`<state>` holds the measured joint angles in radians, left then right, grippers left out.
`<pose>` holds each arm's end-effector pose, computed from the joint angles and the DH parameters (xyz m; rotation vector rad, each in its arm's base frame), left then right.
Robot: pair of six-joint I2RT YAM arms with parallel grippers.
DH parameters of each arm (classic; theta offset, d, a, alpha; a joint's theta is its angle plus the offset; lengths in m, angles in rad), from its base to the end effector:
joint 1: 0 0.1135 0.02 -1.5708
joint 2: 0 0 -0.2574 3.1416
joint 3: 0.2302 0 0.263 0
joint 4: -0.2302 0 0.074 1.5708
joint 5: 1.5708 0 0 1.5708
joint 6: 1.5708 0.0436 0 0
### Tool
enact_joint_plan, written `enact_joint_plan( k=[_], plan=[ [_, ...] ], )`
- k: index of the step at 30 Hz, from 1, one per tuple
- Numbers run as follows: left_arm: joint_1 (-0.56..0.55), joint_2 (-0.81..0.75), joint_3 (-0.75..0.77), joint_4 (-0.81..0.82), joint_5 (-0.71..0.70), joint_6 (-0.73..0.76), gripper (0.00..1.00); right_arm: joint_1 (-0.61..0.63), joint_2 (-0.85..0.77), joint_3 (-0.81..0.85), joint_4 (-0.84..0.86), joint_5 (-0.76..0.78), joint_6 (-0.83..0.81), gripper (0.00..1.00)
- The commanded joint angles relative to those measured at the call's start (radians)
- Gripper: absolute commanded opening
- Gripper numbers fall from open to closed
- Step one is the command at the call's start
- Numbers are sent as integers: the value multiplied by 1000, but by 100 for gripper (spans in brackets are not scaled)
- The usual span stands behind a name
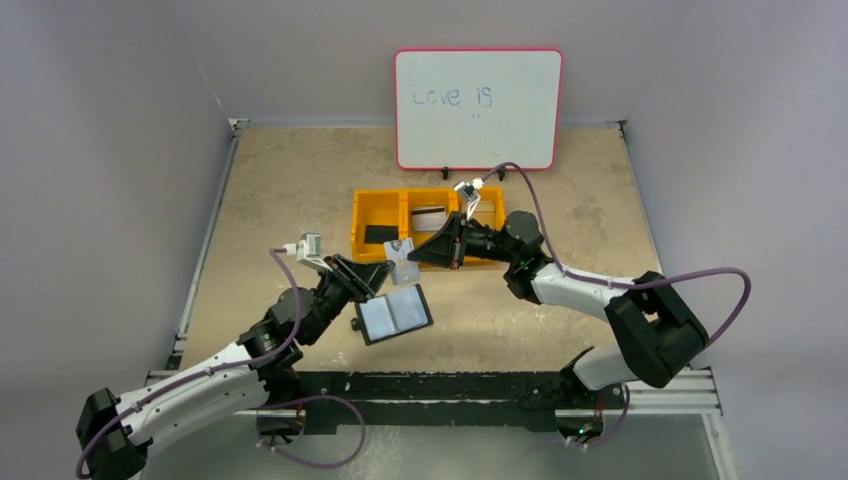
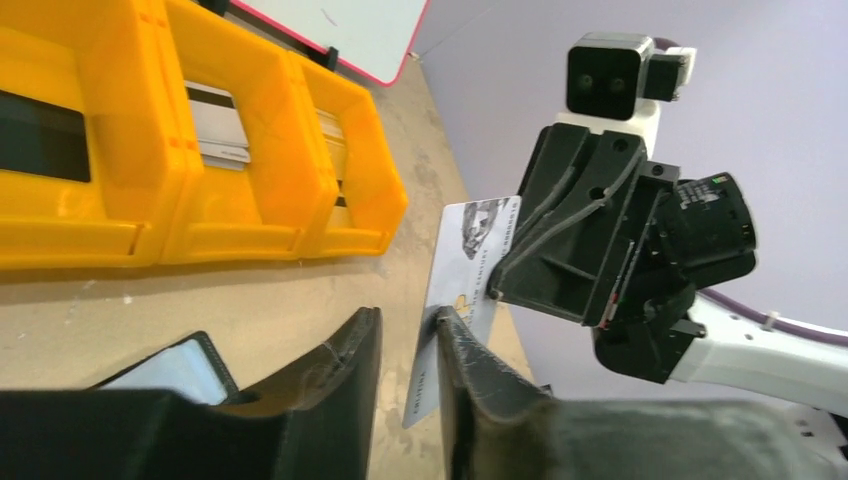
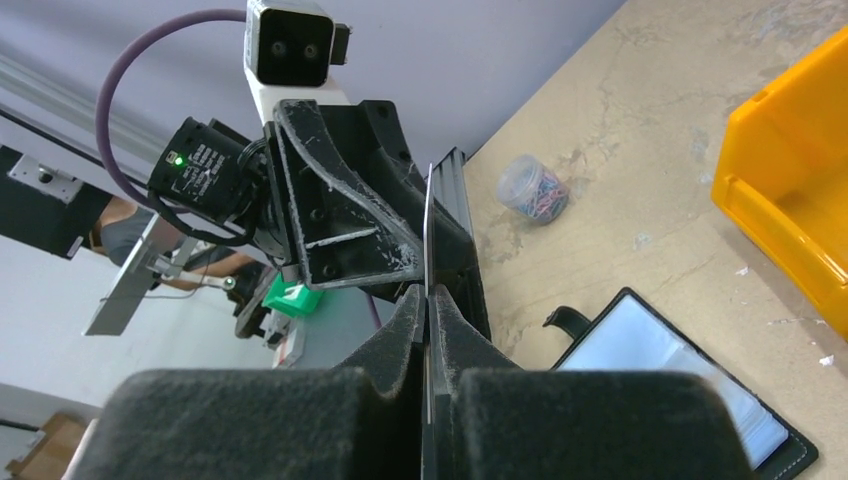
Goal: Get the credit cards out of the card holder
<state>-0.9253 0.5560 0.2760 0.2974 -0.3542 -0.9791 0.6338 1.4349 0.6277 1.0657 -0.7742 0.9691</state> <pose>0.1197 -0.1338 0.2383 -0.3475 1.6543 -1.2060 0.2295 0.2065 0.2519 -0.5210 1.5759 1.7846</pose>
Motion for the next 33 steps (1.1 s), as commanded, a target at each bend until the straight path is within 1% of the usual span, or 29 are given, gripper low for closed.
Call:
enact_joint_plan(
  k=[1, 3, 5, 8, 13, 16, 21, 23, 24, 26, 29, 33],
  plan=[
    [1, -8, 42, -45, -52, 31, 32, 3, -46, 31, -14, -1, -30, 0],
    [1, -11, 59, -96, -73, 33, 38, 3, -65, 43, -82, 37, -68, 0],
    [1, -21, 81, -168, -105, 34, 43, 4, -93, 63, -198, 102, -135, 0],
    [1, -40, 114, -288, -161, 33, 48, 3, -145, 103, -422, 306, -276, 0],
    [0, -68, 140, -414, -226, 21, 58, 3, -186, 173, -636, 587, -491, 0],
    [0, -62, 148, -469, -253, 11, 61, 4, -169, 213, -693, 689, -641, 0],
    [0, -43, 160, -519, -262, -2, 63, 9, -86, 292, -763, 786, -868, 0],
    [1, -40, 165, -546, -269, -8, 65, 15, -62, 306, -760, 798, -944, 0],
    [0, -42, 168, -560, -272, -9, 68, 24, -53, 311, -750, 803, -981, 0],
    [0, -46, 173, -589, -282, -14, 70, 35, -29, 320, -737, 806, -1054, 0],
    [1, -65, 170, -615, -288, -22, 72, 49, 25, 360, -749, 802, -1166, 0],
    [1, -97, 167, -642, -297, -32, 73, 66, 122, 423, -785, 837, -1270, 0]
  ],
)
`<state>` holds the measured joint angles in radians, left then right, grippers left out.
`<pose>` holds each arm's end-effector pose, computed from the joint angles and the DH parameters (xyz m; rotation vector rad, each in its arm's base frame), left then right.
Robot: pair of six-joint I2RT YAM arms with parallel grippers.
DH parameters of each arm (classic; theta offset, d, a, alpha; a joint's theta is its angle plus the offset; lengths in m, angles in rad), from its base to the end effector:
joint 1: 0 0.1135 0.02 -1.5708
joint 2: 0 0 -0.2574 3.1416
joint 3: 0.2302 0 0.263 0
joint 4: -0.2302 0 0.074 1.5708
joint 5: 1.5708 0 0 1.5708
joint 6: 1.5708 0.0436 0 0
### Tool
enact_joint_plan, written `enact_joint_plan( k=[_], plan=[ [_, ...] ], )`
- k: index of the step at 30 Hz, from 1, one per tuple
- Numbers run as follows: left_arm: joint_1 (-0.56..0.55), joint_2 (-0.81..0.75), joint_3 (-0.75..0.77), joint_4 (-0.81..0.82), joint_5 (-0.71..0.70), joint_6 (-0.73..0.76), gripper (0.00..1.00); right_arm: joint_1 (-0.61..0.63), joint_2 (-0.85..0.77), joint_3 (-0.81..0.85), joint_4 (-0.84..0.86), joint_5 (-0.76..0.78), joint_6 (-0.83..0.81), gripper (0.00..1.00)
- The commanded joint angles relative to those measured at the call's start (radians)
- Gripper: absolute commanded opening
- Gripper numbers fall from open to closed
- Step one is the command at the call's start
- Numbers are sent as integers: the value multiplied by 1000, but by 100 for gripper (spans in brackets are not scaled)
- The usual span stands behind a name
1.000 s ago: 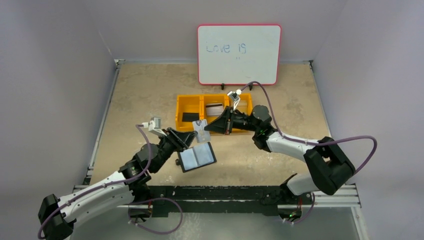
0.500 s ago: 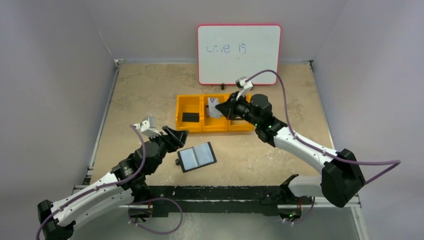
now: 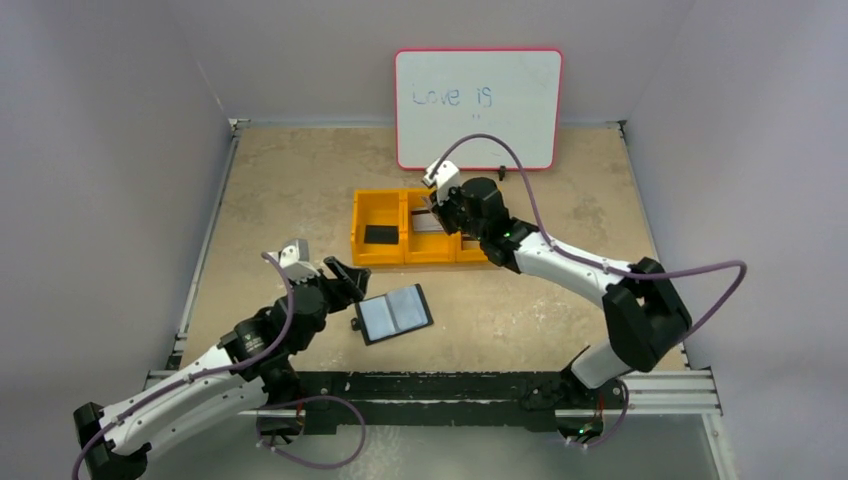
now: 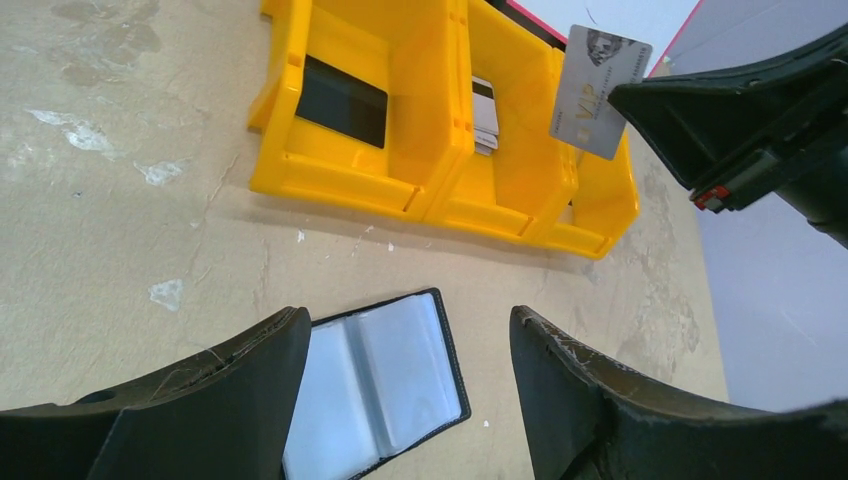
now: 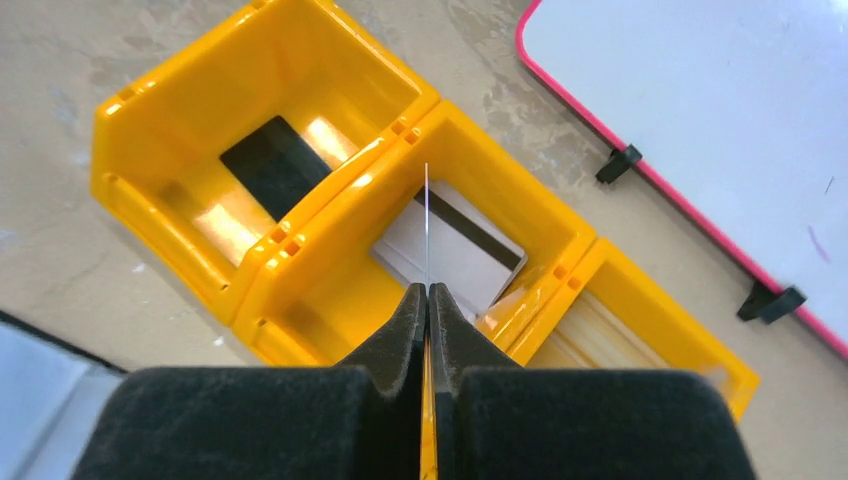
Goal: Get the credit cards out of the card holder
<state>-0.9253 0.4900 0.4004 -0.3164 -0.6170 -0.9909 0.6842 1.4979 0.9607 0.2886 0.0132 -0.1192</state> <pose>0.1128 -0.1078 0.2282 -0.4650 1.9028 -0.6816 0.2839 0.2308 0.2618 -0.7094 1.6940 0.3866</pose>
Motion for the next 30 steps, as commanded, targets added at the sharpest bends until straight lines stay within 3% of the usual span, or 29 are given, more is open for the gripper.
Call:
enact_joint_plan(
  k=[1, 4, 12, 21, 30],
  plan=[
    [1, -38, 43, -35, -37, -20, 73, 17, 84, 110, -26, 51, -211, 0],
    [0, -58, 47, -61, -45, -18, 73, 26, 148, 165, -68, 124, -258, 0],
    [1, -93, 88, -144, -81, 4, 73, 39, 260, 226, -86, 125, -422, 0],
    [2, -165, 125, -217, -126, 23, 73, 69, 420, 328, -72, 302, -507, 0],
    [1, -252, 124, -270, -163, 11, 74, 78, 435, 314, -31, 319, -582, 2]
  ],
)
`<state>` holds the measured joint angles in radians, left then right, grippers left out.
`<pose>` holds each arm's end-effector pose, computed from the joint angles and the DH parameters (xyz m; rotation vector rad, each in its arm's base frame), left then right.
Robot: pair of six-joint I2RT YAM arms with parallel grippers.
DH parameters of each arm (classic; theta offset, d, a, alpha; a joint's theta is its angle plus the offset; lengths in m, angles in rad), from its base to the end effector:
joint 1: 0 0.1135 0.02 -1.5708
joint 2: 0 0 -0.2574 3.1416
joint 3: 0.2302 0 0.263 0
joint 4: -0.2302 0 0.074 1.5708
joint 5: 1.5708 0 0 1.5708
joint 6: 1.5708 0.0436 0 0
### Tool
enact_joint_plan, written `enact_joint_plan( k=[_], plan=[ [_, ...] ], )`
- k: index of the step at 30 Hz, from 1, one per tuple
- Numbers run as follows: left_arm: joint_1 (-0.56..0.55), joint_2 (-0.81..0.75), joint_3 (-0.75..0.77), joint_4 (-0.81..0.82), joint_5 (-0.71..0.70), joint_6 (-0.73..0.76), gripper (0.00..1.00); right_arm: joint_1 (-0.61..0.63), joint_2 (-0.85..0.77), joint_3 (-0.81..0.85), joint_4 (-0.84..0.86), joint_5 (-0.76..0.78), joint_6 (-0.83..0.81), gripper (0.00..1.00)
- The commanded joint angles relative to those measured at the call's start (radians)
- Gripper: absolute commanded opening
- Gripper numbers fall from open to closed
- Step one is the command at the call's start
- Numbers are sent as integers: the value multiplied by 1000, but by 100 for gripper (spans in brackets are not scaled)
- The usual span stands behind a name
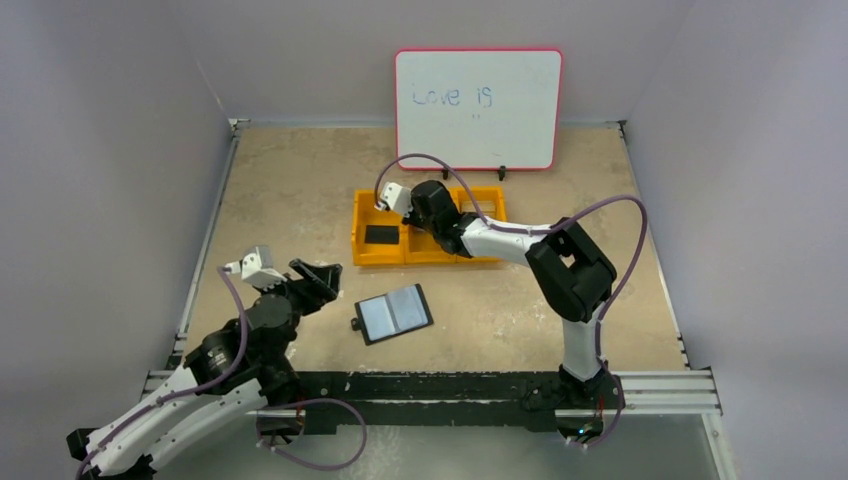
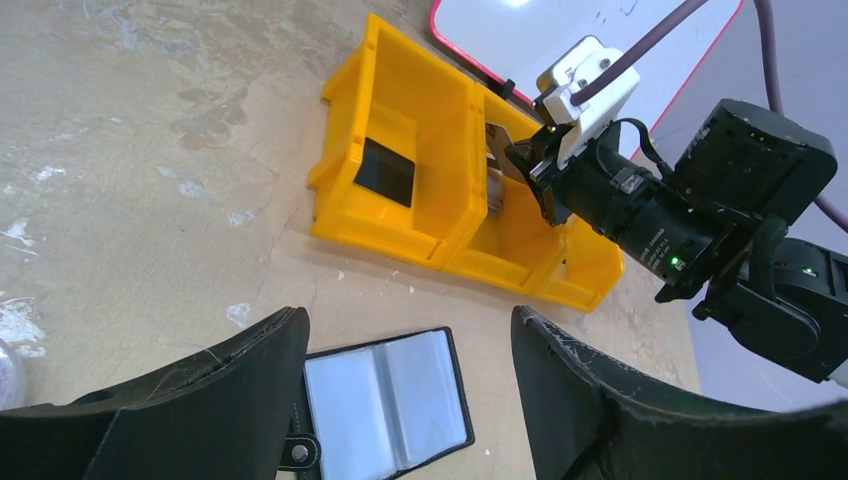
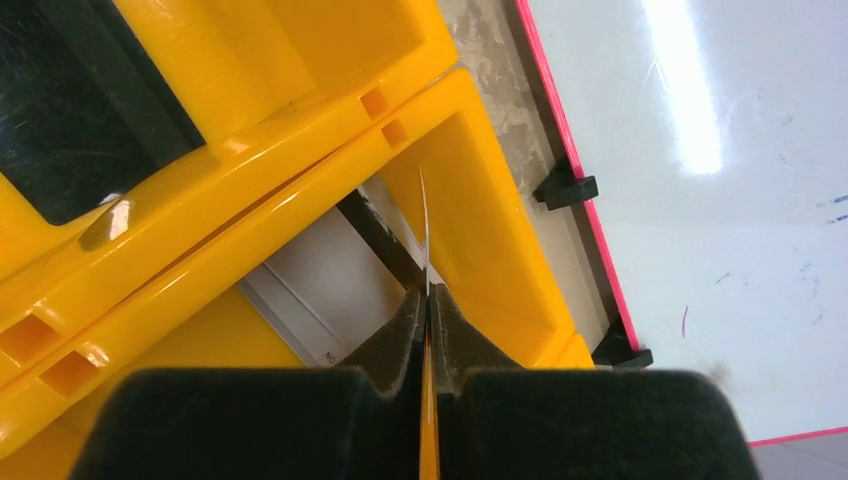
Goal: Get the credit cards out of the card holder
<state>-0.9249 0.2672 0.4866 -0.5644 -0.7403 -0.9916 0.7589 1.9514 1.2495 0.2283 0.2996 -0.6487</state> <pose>0.0888 -0.0690 0.2599 -0.5524 1.7873 -0.6358 0.3374 0.3023 0.1802 -1.1658 1.6616 -0.2366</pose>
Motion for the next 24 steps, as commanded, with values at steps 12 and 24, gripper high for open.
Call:
enact_joint_plan(
  k=[12, 24],
  plan=[
    [0, -42, 51, -49, -39, 0, 74, 13, 2, 47, -25, -10, -96, 12],
    [1, -46, 42, -50, -11, -13, 74, 14, -39, 81, -133, -92, -25, 33]
  ],
)
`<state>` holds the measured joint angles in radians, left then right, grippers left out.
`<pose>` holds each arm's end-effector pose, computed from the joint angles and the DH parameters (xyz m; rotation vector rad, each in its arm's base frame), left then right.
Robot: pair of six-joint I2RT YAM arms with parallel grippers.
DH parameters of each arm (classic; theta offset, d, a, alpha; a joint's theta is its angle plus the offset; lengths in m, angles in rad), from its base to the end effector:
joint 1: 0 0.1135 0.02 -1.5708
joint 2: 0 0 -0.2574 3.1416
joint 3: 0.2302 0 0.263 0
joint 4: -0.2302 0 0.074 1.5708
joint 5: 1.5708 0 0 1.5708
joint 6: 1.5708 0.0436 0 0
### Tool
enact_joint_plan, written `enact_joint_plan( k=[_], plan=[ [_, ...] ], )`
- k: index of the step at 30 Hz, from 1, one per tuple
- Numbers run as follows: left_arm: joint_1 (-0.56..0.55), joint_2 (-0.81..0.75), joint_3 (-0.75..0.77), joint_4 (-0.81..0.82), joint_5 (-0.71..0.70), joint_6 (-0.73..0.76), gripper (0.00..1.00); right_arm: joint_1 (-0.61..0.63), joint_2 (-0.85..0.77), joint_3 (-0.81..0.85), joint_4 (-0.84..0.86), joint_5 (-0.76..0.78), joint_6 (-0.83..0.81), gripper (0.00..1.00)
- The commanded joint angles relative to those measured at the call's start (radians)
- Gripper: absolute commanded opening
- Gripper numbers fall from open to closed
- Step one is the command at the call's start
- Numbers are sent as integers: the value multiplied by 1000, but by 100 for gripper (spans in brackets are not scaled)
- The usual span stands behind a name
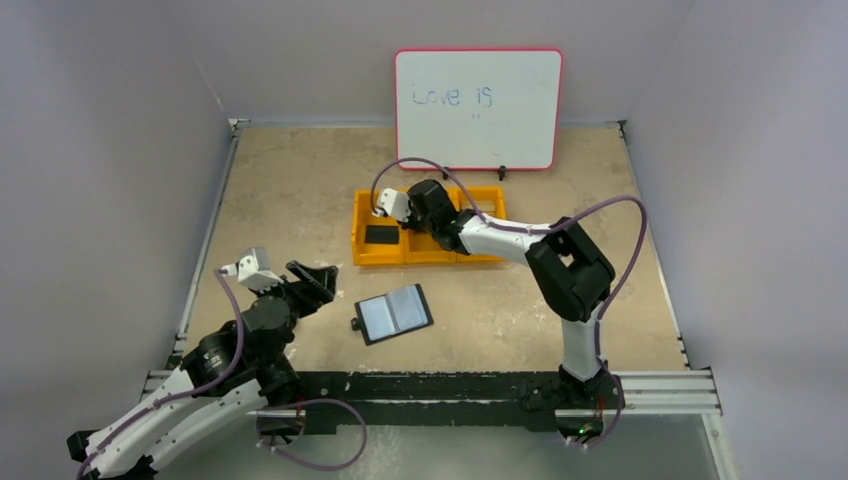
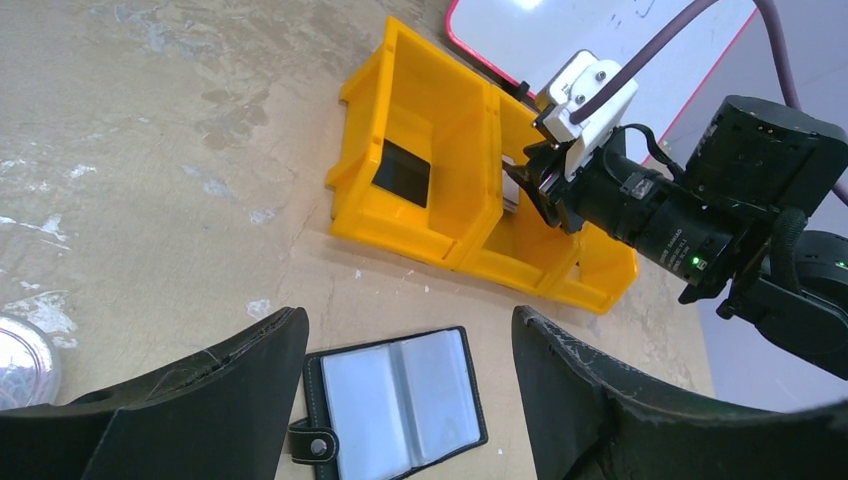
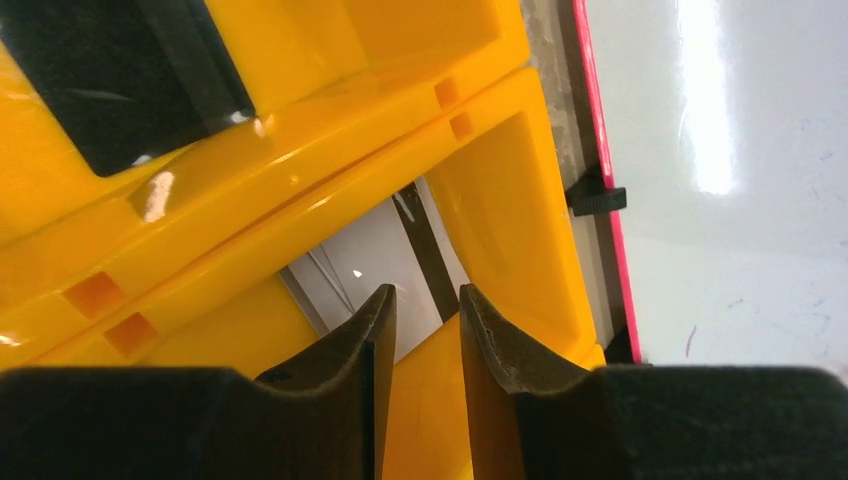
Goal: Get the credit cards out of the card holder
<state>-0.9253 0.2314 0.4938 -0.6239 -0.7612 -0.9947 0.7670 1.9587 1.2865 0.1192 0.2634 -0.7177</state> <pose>0.0841 -0.0617 0.2596 -0.5615 1.7873 -0.6078 0.3347 0.3068 0.1783 -1.3095 1.6577 -0.2500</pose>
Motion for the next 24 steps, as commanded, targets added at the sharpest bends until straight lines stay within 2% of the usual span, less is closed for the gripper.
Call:
enact_joint_plan(
  k=[1, 4, 7, 11, 14, 17, 21, 24],
  plan=[
    [1, -11, 31, 12, 11, -13, 74, 6, -61, 33, -4, -34, 41, 34],
    [1, 0, 20, 29, 27, -11, 74, 8, -92, 29, 27, 4, 61, 34],
    [0, 39, 17, 44, 51, -11, 75, 9, -171, 29, 36, -37, 178, 37],
    [0, 119, 19, 85, 102, -1, 76, 14, -339, -82, 125, -69, 502, 42],
    [0, 193, 17, 113, 127, -8, 76, 11, -450, -195, 134, -190, 815, 45],
    [0, 259, 12, 88, 119, -63, 76, 11, -501, -278, 51, -332, 1121, 44],
    [1, 306, -33, 23, 103, -190, 76, 28, -572, -509, 225, -468, 1351, 43],
    [0, 334, -81, 26, 138, -246, 76, 48, -556, -578, 279, -538, 1423, 43]
  ],
)
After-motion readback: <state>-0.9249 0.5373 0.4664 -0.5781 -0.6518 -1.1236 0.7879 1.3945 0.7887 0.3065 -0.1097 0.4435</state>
